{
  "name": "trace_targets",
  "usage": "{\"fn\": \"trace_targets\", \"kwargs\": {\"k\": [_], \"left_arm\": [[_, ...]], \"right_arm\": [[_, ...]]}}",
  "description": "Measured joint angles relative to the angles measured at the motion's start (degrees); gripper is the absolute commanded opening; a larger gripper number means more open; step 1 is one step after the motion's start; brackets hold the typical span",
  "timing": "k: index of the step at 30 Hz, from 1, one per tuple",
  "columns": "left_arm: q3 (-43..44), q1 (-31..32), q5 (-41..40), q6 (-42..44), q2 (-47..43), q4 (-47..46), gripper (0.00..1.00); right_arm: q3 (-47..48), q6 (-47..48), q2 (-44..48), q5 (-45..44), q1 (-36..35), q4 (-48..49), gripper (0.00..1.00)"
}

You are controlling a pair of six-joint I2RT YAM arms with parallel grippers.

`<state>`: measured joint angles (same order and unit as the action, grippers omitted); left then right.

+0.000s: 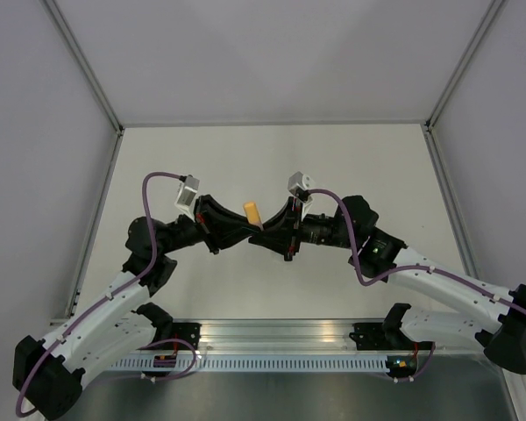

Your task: Insert the pens into the pen caps

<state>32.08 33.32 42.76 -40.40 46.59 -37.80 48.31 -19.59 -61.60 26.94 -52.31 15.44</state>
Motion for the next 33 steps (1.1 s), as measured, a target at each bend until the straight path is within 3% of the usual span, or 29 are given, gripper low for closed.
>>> {"fn": "trace_targets", "kwargs": {"k": [4,9,13,15,17,19,20,23,33], "left_arm": [[-0.4,0.0,1.1,-0.5,-1.0,-1.0,0.02],[-0.5,0.0,2.4,-0.9,-1.4,-1.4,0.02],[-0.6,0.0,2.9,-0.9,-1.4,-1.4,0.02],[-0.6,0.0,3.0,-0.9,-1.4,-1.4,0.02],[-0.6,0.0,3.0,-0.9,-1.5,-1.4,0.03],[-0.6,0.0,3.0,-0.9,-1.7,-1.4,0.23],[-0.6,0.0,2.9,-0.9,-1.7,-1.4,0.45],[-0.6,0.3,2.9,-1.6,-2.2,-1.3,0.62],[-0.5,0.6,1.3,-1.5,-5.0,2.3,0.66]], "right_arm": [[0.0,-0.9,-0.4,2.8,-0.1,1.4,0.28],[0.0,-1.2,-1.2,5.6,-0.1,2.3,0.29],[0.0,-1.6,-1.5,6.8,0.0,2.3,0.2],[0.0,-1.7,-1.5,7.0,0.0,2.3,0.05],[-0.1,-1.8,-1.6,7.1,0.0,2.6,0.0],[-0.2,-2.1,-1.6,7.1,0.0,3.1,0.0],[-0.2,-2.2,-1.6,7.2,0.0,3.2,0.0],[-0.9,-2.1,-1.5,6.0,0.1,3.5,0.0],[-3.1,-1.6,1.3,3.0,0.1,2.8,0.0]]}}
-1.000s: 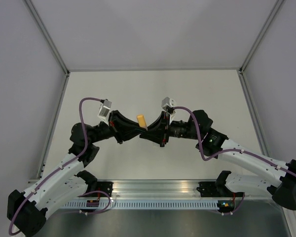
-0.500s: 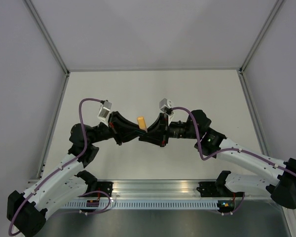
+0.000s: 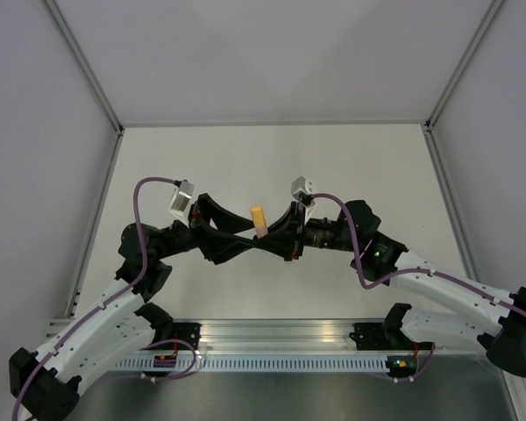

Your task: Insert the pens into the pen caps

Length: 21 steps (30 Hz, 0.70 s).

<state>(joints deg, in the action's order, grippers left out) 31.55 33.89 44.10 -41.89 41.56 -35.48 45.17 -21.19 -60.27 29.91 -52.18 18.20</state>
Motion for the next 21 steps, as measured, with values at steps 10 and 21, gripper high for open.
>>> {"fn": "trace_targets", "kwargs": {"k": [10,21], "left_arm": [[5.3,0.0,-7.8,2.6,0.9,8.2,0.67],[8.7,0.0,-6.2,1.6,8.0,6.5,0.2]], "right_arm": [[-0.9,0.0,0.7,-0.2,0.3,0.0,0.0],[-0.9,0.0,-0.1,-0.2,0.3,-0.3,0.0]]}}
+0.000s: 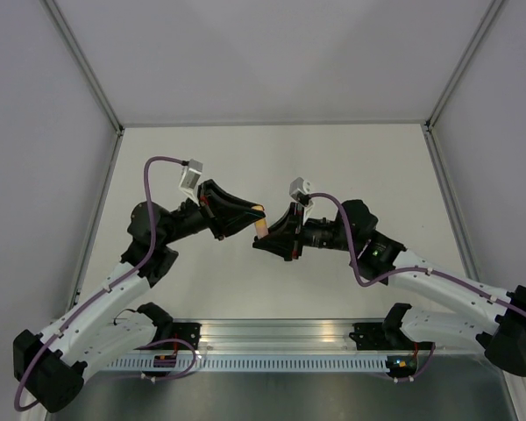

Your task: Insert the pens into the pen caps

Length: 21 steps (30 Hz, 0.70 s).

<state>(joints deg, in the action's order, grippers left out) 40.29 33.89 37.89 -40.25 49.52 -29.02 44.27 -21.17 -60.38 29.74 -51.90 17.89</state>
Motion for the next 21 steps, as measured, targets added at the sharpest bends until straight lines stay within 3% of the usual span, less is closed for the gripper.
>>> {"fn": "trace_targets", "kwargs": {"k": [1,2,21], "left_arm": [[-0.4,0.0,0.5,0.0,0.2,-1.0,0.05],[-1.0,0.0,1.1,-0.2,0.3,-1.8,0.02],[-10.6,-1.5,2.0,-11.2,3.0,-31.8,0.02]], "right_arm": [[0.0,0.0,-0.4,0.0,0.2,-0.4,0.0],[0.1,0.1,-0.6,0.0,0.2,-0.9,0.0],[10.6,3.9,-1.9,0.3,-0.4,-16.4,0.0]]}}
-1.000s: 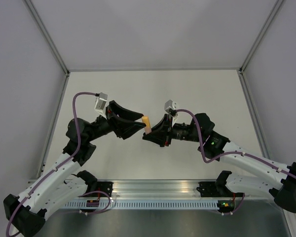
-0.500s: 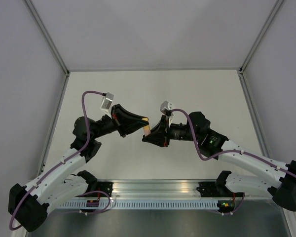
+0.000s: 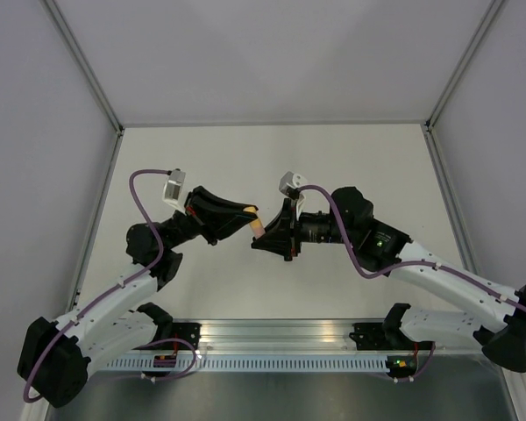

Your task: Insert the pens into the pen caps

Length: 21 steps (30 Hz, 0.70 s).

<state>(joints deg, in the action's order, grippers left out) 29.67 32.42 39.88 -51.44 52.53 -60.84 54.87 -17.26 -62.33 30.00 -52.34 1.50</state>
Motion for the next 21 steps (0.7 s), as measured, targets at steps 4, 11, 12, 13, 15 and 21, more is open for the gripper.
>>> {"fn": "trace_targets", "kwargs": {"k": [4,11,12,13,15,21], "left_arm": [[-0.2,-0.2,-1.9,-0.2,0.0,-2.0,0.02],[-0.2,-0.2,-5.5,0.0,0.3,-2.1,0.02],[-0.2,-0.2,-5.9,0.0,0.4,-2.0,0.02],[-0.2,-0.2,-6.3,0.1,0.6,-1.9,0.02],[-0.2,-0.2,-7.1,0.3,1.2,-1.6,0.02],[0.7,-0.2,-8.1,1.0,2.2,1.5,0.41]], "right_arm": [[3.7,0.3,-1.7,1.1,0.8,-3.1,0.0],[8.9,0.3,-4.5,5.2,4.4,-5.9,0.0],[9.4,0.3,-4.8,5.7,4.9,-6.1,0.0],[9.8,0.3,-5.0,6.2,5.5,-6.3,0.0],[10.6,0.3,-5.8,7.5,6.9,-6.3,0.0],[11.6,-0.2,-7.8,10.5,9.3,-5.7,0.0]]}}
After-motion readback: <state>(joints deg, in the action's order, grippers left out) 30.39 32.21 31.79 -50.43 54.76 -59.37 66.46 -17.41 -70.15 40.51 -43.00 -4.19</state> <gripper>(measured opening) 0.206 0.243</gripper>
